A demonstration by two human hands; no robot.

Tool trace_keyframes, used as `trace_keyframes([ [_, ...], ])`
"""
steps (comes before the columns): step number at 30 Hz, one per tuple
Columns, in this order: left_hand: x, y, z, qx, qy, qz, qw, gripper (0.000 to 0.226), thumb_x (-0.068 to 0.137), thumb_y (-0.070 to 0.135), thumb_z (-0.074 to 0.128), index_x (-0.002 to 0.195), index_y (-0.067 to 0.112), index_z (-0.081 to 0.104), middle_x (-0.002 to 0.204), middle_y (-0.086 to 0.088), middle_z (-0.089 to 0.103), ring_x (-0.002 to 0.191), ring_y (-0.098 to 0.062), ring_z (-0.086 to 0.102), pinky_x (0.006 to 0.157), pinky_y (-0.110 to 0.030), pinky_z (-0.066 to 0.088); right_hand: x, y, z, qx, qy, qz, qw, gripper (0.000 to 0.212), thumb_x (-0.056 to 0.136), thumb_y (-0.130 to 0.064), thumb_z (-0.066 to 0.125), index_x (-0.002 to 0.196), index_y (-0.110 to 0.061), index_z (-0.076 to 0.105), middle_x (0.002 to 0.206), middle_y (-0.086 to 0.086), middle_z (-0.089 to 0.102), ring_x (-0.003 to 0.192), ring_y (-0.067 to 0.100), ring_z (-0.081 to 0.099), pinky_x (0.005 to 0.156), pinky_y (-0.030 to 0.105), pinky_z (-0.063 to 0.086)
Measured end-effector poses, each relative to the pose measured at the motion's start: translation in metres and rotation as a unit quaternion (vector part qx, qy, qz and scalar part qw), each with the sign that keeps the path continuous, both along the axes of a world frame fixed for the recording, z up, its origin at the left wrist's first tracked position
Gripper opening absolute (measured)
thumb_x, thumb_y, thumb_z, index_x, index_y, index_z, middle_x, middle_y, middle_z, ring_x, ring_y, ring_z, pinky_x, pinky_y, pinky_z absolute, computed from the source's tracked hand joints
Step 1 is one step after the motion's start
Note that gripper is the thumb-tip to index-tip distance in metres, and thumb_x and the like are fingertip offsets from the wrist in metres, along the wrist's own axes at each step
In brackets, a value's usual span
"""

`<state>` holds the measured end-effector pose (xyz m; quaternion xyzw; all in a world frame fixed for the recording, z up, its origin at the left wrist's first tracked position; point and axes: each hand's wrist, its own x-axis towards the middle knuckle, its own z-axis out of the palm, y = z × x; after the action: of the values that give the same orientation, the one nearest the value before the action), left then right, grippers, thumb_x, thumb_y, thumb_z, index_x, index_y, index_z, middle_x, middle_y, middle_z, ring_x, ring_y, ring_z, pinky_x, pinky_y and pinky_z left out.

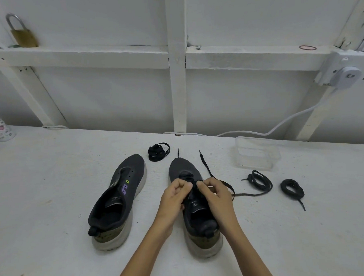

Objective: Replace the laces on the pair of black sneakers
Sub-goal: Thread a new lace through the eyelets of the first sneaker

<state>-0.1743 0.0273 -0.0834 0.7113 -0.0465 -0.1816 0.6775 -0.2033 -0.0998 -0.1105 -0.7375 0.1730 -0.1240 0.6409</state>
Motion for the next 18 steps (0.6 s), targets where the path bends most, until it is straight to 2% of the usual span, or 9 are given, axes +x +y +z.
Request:
trace_keyframes([
  [2, -0.004, 0.000, -0.001, -0.031, 0.030, 0.013, 0.999, 0.016, 0.097, 0.025, 0.055, 0.083, 0.017, 0.055, 0.066, 0.009, 0.052, 0.058, -0.002, 0.046, 0.054, -0.015, 0.035, -0.001, 0.001, -0.001, -0.003, -0.009, -0.010, 1.000, 0.022, 0.093, -0.026, 0.065, 0.071, -0.025, 0.060, 0.084, -0.002, 0.065, 0.086, 0.016, 0.063, 0.077, 0.034, 0.051],
  [4, -0.006, 0.002, -0.004, -0.114, 0.082, 0.032, 0.990, 0.019, 0.096, 0.025, 0.054, 0.078, 0.018, 0.053, 0.067, 0.008, 0.050, 0.056, -0.004, 0.041, 0.059, -0.020, 0.033, -0.002, 0.004, -0.001, -0.010, -0.014, -0.029, 0.999, 0.022, 0.093, -0.025, 0.065, 0.072, -0.022, 0.060, 0.084, -0.003, 0.064, 0.086, 0.016, 0.063, 0.079, 0.036, 0.050],
  [6, -0.007, 0.005, -0.008, -0.277, 0.165, 0.058, 0.945, 0.022, 0.093, 0.022, 0.054, 0.073, 0.016, 0.052, 0.067, 0.005, 0.046, 0.050, -0.004, 0.033, 0.069, -0.022, 0.035, -0.003, 0.006, -0.001, -0.023, -0.014, -0.049, 0.998, 0.021, 0.092, -0.024, 0.065, 0.073, -0.019, 0.060, 0.085, -0.003, 0.064, 0.086, 0.015, 0.062, 0.080, 0.037, 0.050],
  [8, -0.008, 0.008, -0.011, -0.360, 0.202, 0.073, 0.908, 0.023, 0.091, 0.021, 0.055, 0.069, 0.015, 0.052, 0.067, 0.004, 0.044, 0.047, -0.006, 0.031, 0.079, -0.025, 0.039, -0.004, 0.008, 0.000, -0.037, -0.014, -0.061, 0.997, 0.020, 0.092, -0.025, 0.064, 0.074, -0.018, 0.059, 0.086, -0.004, 0.063, 0.087, 0.014, 0.061, 0.080, 0.039, 0.050],
  [9, -0.006, 0.009, -0.012, -0.356, 0.203, 0.073, 0.909, 0.022, 0.090, 0.022, 0.056, 0.069, 0.015, 0.053, 0.066, 0.004, 0.042, 0.046, -0.006, 0.030, 0.077, -0.024, 0.040, -0.004, 0.009, 0.000, -0.039, -0.016, -0.065, 0.997, 0.020, 0.092, -0.025, 0.064, 0.074, -0.017, 0.059, 0.086, -0.005, 0.063, 0.087, 0.014, 0.061, 0.081, 0.041, 0.051],
  [11, -0.002, 0.011, -0.009, -0.302, 0.200, 0.059, 0.930, 0.020, 0.086, 0.028, 0.059, 0.071, 0.015, 0.054, 0.064, 0.004, 0.037, 0.045, -0.006, 0.027, 0.062, -0.020, 0.036, -0.003, 0.009, 0.001, -0.036, -0.009, -0.069, 0.997, 0.019, 0.091, -0.026, 0.064, 0.075, -0.017, 0.060, 0.085, -0.006, 0.064, 0.087, 0.013, 0.061, 0.082, 0.042, 0.052],
  [14, 0.004, 0.013, 0.005, -0.158, 0.161, 0.015, 0.974, 0.029, 0.088, 0.040, 0.058, 0.073, 0.015, 0.053, 0.060, 0.006, 0.037, 0.045, -0.005, 0.026, 0.046, -0.015, 0.028, -0.002, 0.009, 0.002, -0.042, 0.008, -0.063, 0.997, 0.017, 0.090, -0.030, 0.065, 0.076, -0.021, 0.062, 0.087, -0.007, 0.066, 0.087, 0.009, 0.063, 0.083, 0.040, 0.053],
  [16, 0.005, 0.008, 0.010, -0.067, 0.114, 0.002, 0.991, 0.032, 0.094, 0.037, 0.057, 0.072, 0.014, 0.054, 0.055, 0.008, 0.046, 0.044, -0.002, 0.039, 0.044, -0.011, 0.032, -0.002, 0.008, 0.002, -0.042, 0.009, -0.058, 0.997, 0.018, 0.090, -0.033, 0.065, 0.076, -0.022, 0.063, 0.086, -0.007, 0.067, 0.087, 0.008, 0.063, 0.083, 0.038, 0.053],
  [18, 0.004, 0.003, 0.013, -0.011, 0.076, 0.004, 0.997, 0.029, 0.097, 0.034, 0.055, 0.075, 0.015, 0.054, 0.057, 0.012, 0.054, 0.054, -0.001, 0.051, 0.050, -0.010, 0.038, -0.002, 0.008, 0.002, -0.037, 0.003, -0.053, 0.998, 0.018, 0.091, -0.032, 0.064, 0.076, -0.023, 0.064, 0.084, -0.007, 0.068, 0.086, 0.010, 0.064, 0.081, 0.037, 0.053],
])
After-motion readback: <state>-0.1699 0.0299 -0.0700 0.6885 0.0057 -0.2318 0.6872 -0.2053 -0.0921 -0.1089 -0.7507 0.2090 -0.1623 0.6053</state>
